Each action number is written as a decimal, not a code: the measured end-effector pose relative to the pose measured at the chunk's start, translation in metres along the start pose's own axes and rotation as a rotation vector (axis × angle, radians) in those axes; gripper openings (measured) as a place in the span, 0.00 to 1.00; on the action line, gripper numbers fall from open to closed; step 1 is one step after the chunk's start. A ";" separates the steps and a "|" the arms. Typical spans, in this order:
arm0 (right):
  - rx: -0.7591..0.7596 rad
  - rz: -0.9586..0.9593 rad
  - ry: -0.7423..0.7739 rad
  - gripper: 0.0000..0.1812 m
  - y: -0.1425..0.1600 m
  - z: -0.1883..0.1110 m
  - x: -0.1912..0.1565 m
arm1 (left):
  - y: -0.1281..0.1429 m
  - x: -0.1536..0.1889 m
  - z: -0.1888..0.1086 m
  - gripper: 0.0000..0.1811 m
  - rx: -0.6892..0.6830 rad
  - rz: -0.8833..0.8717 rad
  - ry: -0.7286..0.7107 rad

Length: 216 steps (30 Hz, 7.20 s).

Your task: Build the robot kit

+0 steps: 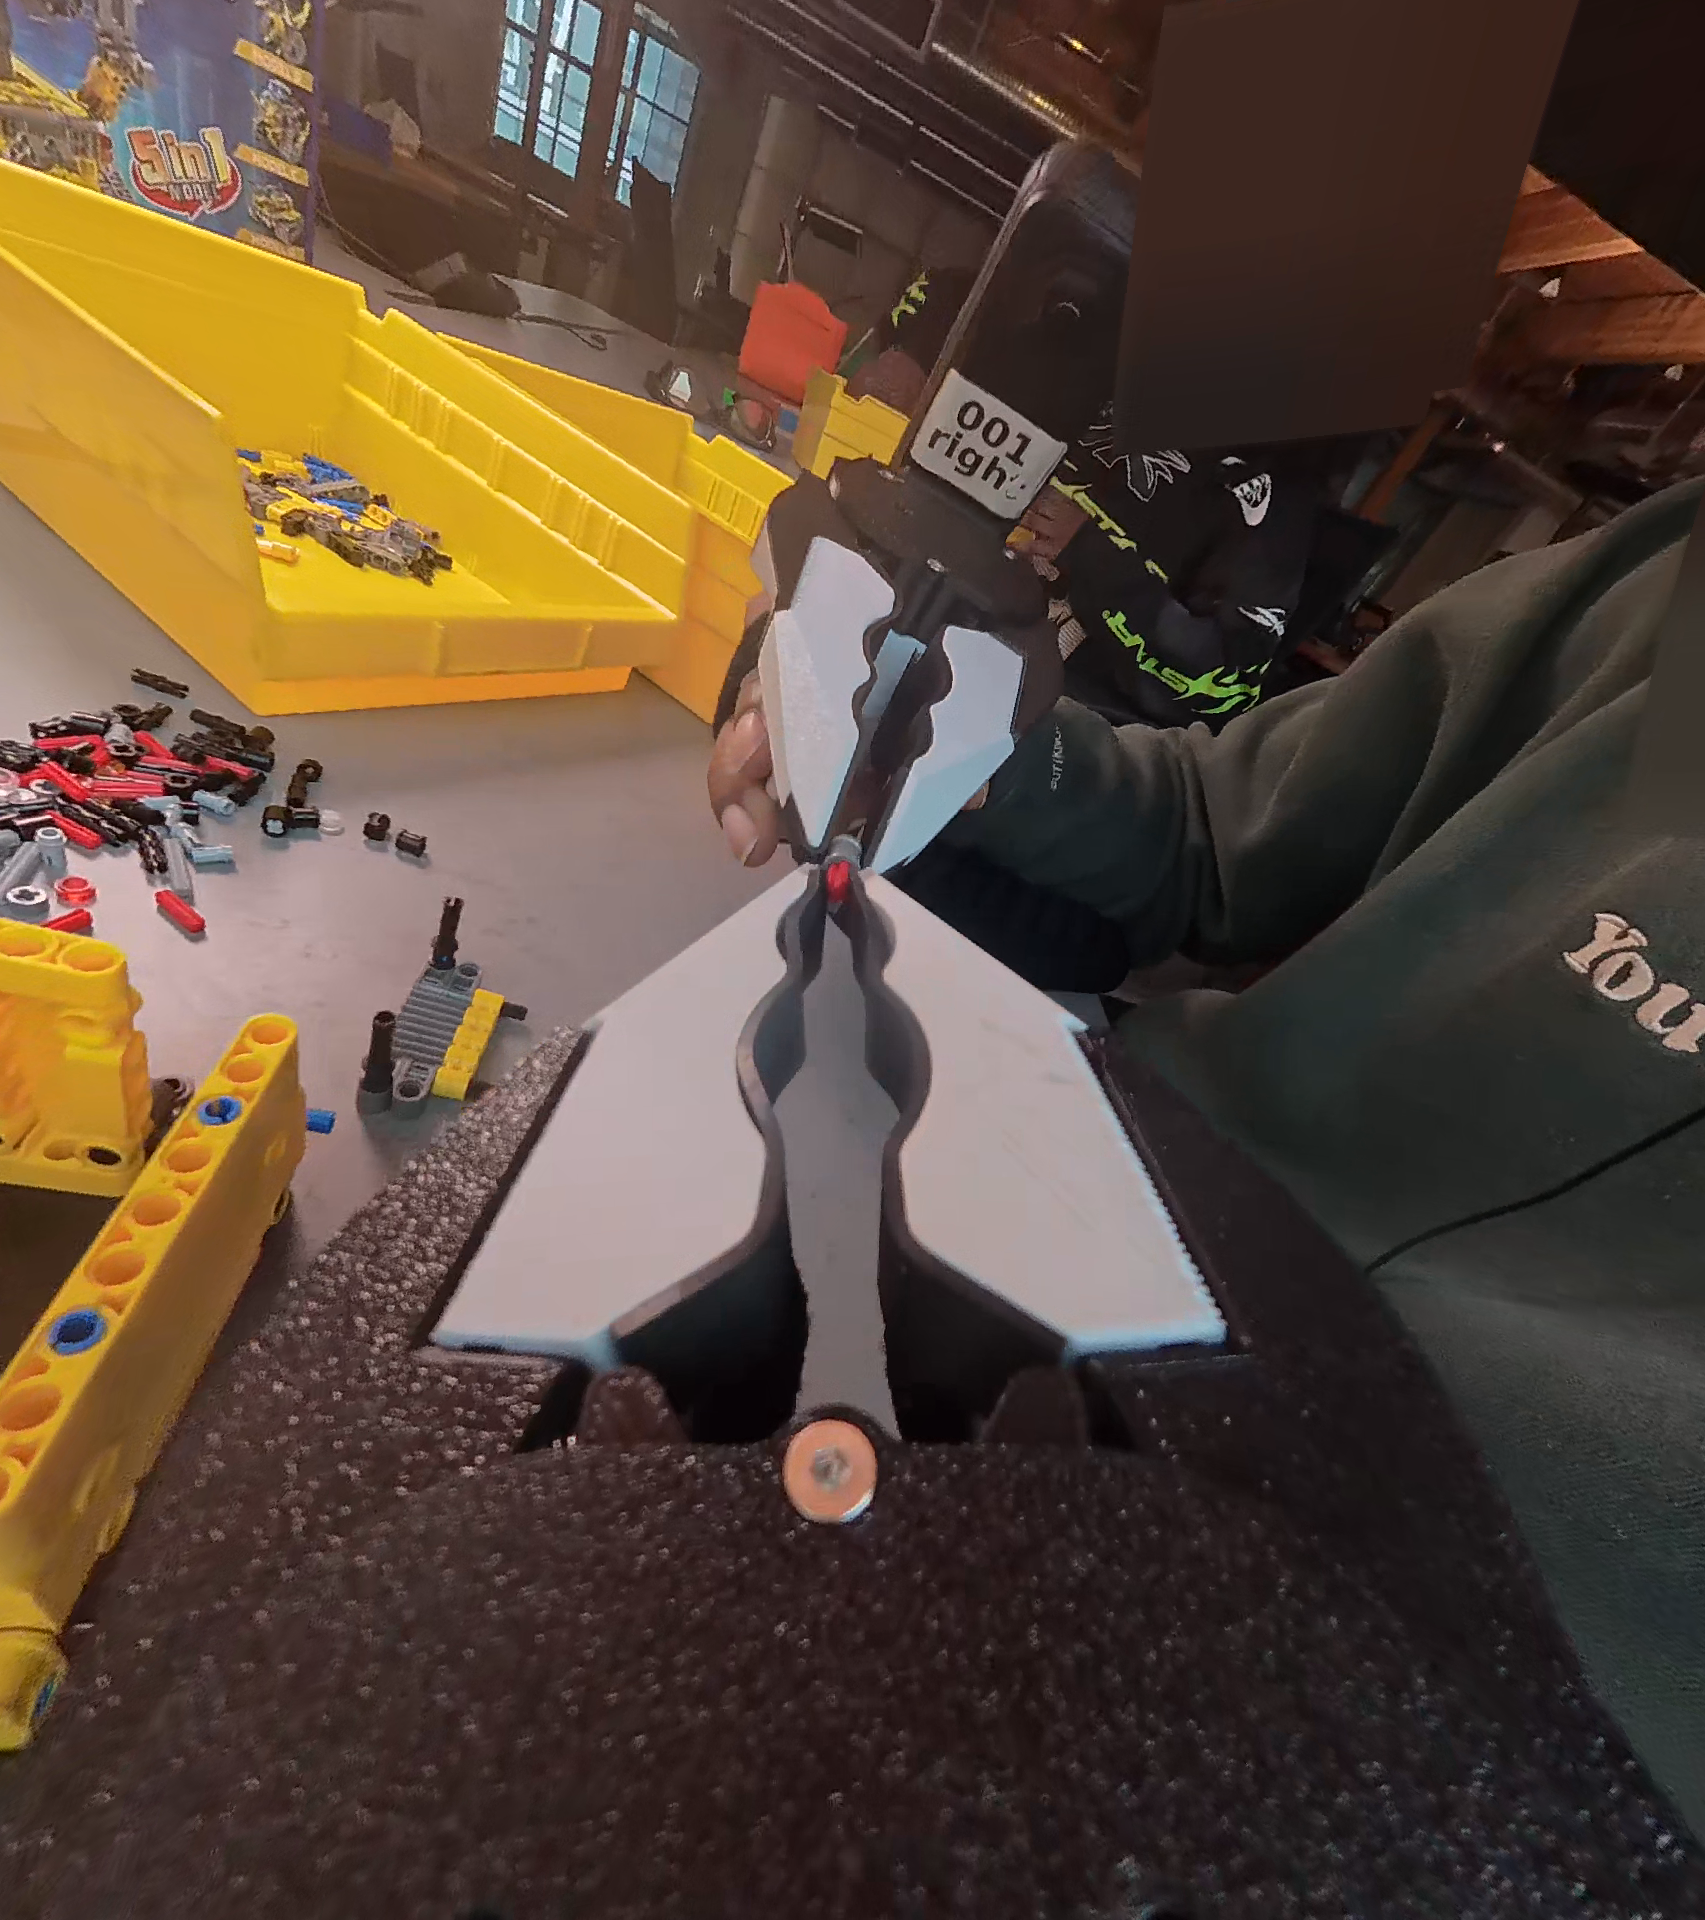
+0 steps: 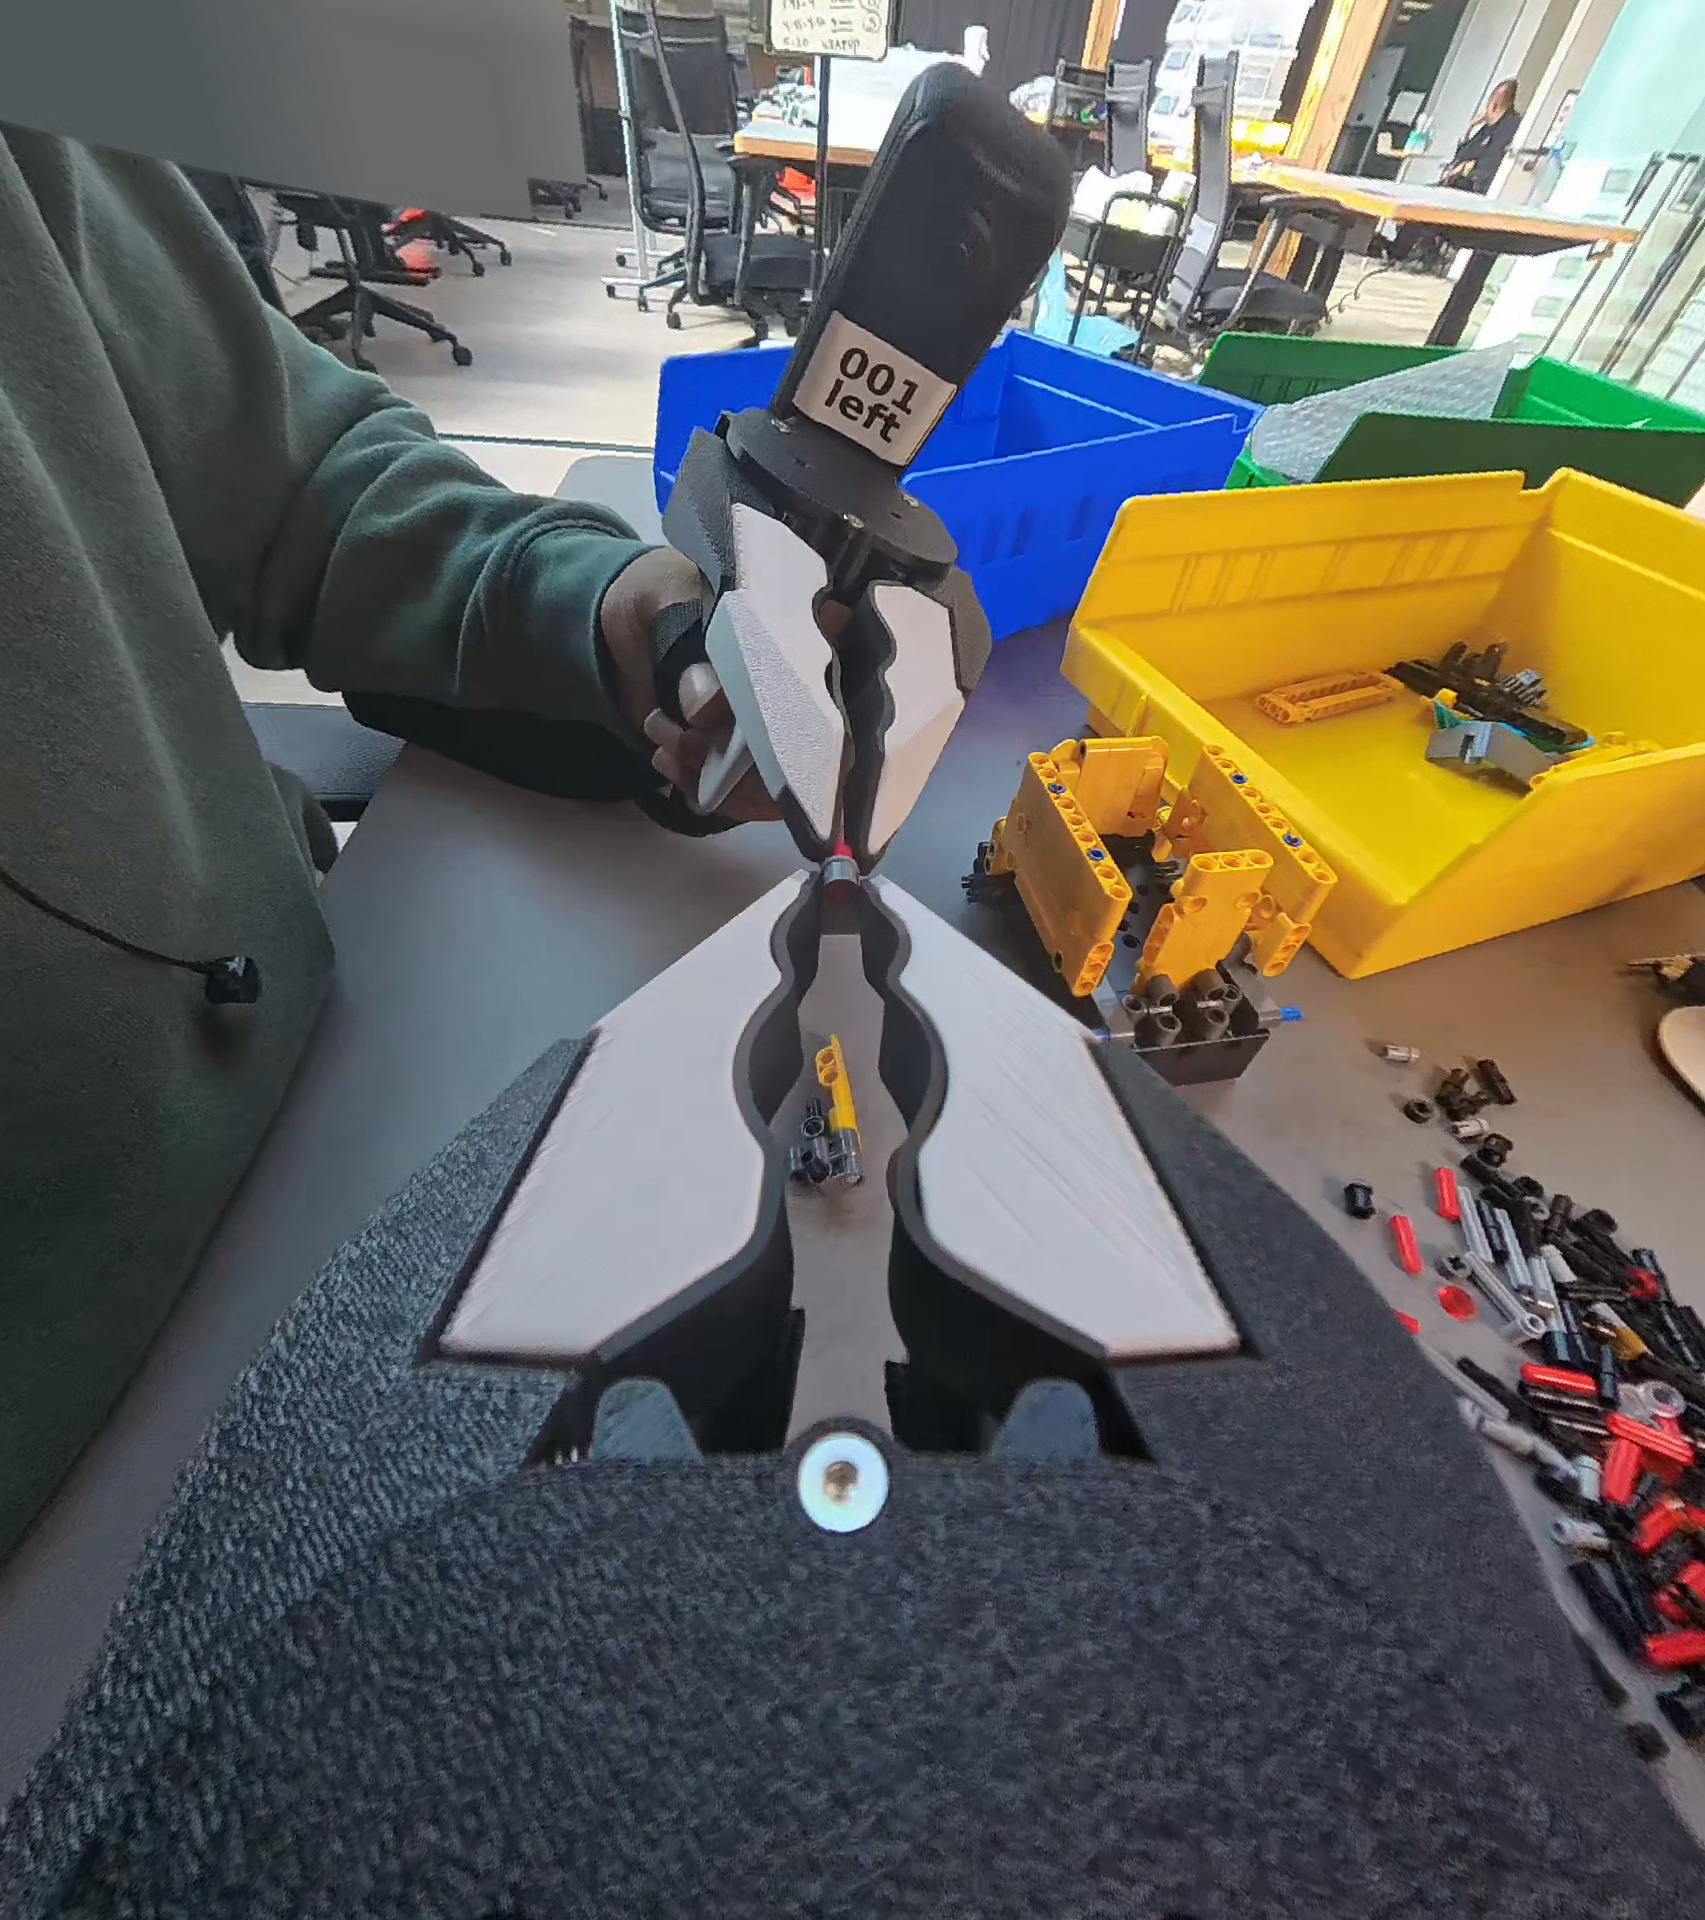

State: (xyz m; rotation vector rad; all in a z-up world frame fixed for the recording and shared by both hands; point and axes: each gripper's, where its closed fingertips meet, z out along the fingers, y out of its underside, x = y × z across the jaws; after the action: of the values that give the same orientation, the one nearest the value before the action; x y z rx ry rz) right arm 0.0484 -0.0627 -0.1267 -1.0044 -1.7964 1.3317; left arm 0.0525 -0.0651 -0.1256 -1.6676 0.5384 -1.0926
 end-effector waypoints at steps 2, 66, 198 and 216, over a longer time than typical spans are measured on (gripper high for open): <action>-0.037 0.010 -0.005 0.03 0.008 -0.001 0.002 | 0.011 -0.005 0.000 0.02 -0.078 0.029 -0.033; -0.557 -0.114 -0.041 0.03 0.111 -0.002 -0.013 | 0.103 -0.042 0.007 0.05 -0.620 0.017 -0.201; 0.183 0.164 0.468 0.11 -0.016 -0.002 0.058 | -0.037 -0.047 -0.007 0.08 0.271 0.027 -0.343; 0.128 0.041 0.488 0.12 -0.020 -0.007 0.055 | -0.023 -0.043 0.003 0.08 0.101 0.211 -0.415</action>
State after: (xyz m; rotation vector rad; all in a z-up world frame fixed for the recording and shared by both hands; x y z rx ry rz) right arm 0.0242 -0.0151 -0.1016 -1.1789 -1.3157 1.0896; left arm 0.0310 -0.0217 -0.1217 -1.6464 0.3715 -0.5886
